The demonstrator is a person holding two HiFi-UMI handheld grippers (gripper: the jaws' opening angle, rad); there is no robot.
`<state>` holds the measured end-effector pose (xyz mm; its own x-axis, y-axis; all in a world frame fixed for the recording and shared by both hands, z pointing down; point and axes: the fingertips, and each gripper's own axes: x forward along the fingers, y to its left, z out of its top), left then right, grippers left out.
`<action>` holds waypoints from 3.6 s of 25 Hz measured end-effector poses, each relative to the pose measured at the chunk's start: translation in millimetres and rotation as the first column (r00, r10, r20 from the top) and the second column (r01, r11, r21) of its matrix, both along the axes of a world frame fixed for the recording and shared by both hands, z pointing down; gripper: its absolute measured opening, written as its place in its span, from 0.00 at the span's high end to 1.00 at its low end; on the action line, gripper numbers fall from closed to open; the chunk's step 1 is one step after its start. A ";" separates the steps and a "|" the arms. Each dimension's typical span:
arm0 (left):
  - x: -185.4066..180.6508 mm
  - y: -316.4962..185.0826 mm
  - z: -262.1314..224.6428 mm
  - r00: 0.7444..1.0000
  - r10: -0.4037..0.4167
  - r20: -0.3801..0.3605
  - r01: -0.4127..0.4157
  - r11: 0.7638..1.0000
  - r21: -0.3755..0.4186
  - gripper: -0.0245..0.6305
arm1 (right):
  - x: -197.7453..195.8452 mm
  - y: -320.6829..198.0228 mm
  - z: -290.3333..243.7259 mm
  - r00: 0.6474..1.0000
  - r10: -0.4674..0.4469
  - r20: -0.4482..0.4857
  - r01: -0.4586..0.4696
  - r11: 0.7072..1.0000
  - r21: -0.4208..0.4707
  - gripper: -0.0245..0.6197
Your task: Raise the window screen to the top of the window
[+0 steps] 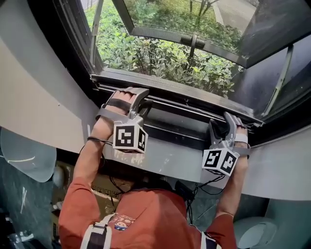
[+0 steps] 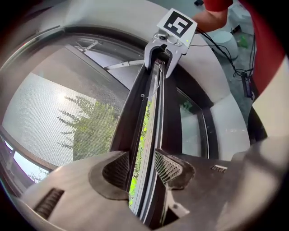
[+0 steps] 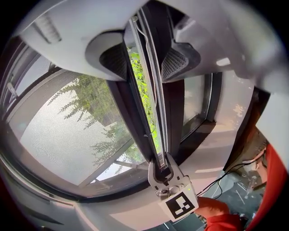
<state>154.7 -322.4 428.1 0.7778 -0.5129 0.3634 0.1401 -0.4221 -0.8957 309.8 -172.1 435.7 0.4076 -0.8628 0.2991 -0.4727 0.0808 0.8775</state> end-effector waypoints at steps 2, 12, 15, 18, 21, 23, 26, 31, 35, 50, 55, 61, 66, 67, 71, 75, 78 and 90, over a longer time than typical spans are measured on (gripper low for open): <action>1.0 -0.8 -5.0 1.000 -0.002 -0.005 0.002 1.000 0.011 0.69 | 1.4 -0.7 -4.6 1.000 -0.003 -0.007 0.004 1.000 0.004 0.57; 3.4 -6.6 -39.3 0.998 -0.001 -0.065 0.005 0.997 0.071 0.76 | 5.5 -3.0 -43.1 0.998 -0.005 -0.060 0.009 0.998 0.067 0.70; 3.5 -7.2 -44.0 0.997 0.000 -0.074 0.006 0.997 0.083 0.78 | 6.6 -2.5 -48.2 0.997 -0.004 -0.073 0.010 0.997 0.078 0.73; 4.8 -8.4 -56.1 0.994 0.000 -0.113 0.013 0.993 0.115 0.80 | 8.3 -3.0 -60.6 0.995 0.004 -0.095 0.007 0.993 0.114 0.76; 6.1 -10.4 -70.9 0.989 0.004 -0.149 0.017 0.990 0.138 0.86 | 10.3 -3.4 -76.0 0.993 0.014 -0.118 0.004 0.989 0.150 0.83; 6.3 -11.0 -78.8 0.986 0.006 -0.167 0.021 0.987 0.158 0.89 | 11.5 -3.5 -84.3 0.990 0.020 -0.139 0.004 0.985 0.170 0.87; 6.6 -11.1 -82.3 0.984 0.008 -0.176 0.024 0.984 0.178 0.89 | 12.2 -3.6 -88.4 0.989 0.024 -0.148 0.002 0.985 0.172 0.88; 7.1 -11.8 -98.0 0.975 0.020 -0.221 0.027 0.978 0.207 0.89 | 12.8 -4.7 -104.5 0.984 0.037 -0.173 0.000 0.978 0.208 0.88; 7.5 -11.0 -119.0 0.970 0.027 -0.243 0.033 0.970 0.240 0.89 | 13.4 -4.4 -125.2 0.980 0.041 -0.196 0.008 0.970 0.244 0.88; 8.2 -11.4 -183.6 0.940 0.066 -0.334 0.050 0.944 0.326 0.88 | 13.8 -5.2 -189.6 0.952 0.066 -0.299 0.039 0.943 0.331 0.88; 9.9 -12.6 -207.7 0.934 0.074 -0.350 0.056 0.936 0.347 0.88 | 14.6 -6.5 -214.9 0.947 0.067 -0.315 0.048 0.938 0.343 0.88; 8.8 -14.7 -232.8 0.930 0.083 -0.357 0.059 0.928 0.367 0.87 | 13.3 -8.6 -240.4 0.926 0.066 -0.373 0.076 0.932 0.353 0.87; 10.0 -14.3 -236.8 0.923 0.075 -0.377 0.083 0.919 0.386 0.87 | 14.3 -9.2 -243.6 0.917 0.083 -0.390 0.080 0.920 0.384 0.87; 10.5 -14.4 -235.9 0.924 0.073 -0.374 0.083 0.919 0.385 0.87 | 14.7 -9.2 -242.5 0.915 0.082 -0.395 0.083 0.920 0.384 0.87; 11.1 -17.0 -239.1 0.921 0.068 -0.384 0.096 0.915 0.392 0.87 | 15.6 -11.4 -245.4 0.906 0.086 -0.415 0.096 0.912 0.398 0.87; 10.2 -17.8 -255.4 0.896 0.087 -0.435 0.115 0.901 0.418 0.87 | 15.0 -12.5 -263.8 0.900 0.104 -0.423 0.100 0.895 0.434 0.86; 10.3 -16.2 -261.5 0.892 0.089 -0.442 0.119 0.899 0.421 0.87 | 14.8 -10.7 -269.4 0.901 0.108 -0.421 0.102 0.889 0.446 0.85; 10.0 -15.1 -265.8 0.888 0.110 -0.446 0.120 0.882 0.456 0.87 | 14.5 -11.1 -272.0 0.881 0.123 -0.457 0.118 0.879 0.463 0.85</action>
<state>164.8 -337.6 162.3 0.7906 -0.5336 -0.3004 -0.3229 0.0536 -0.9449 324.4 -183.2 163.7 0.3945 -0.8462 -0.3583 -0.0049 -0.3919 0.9200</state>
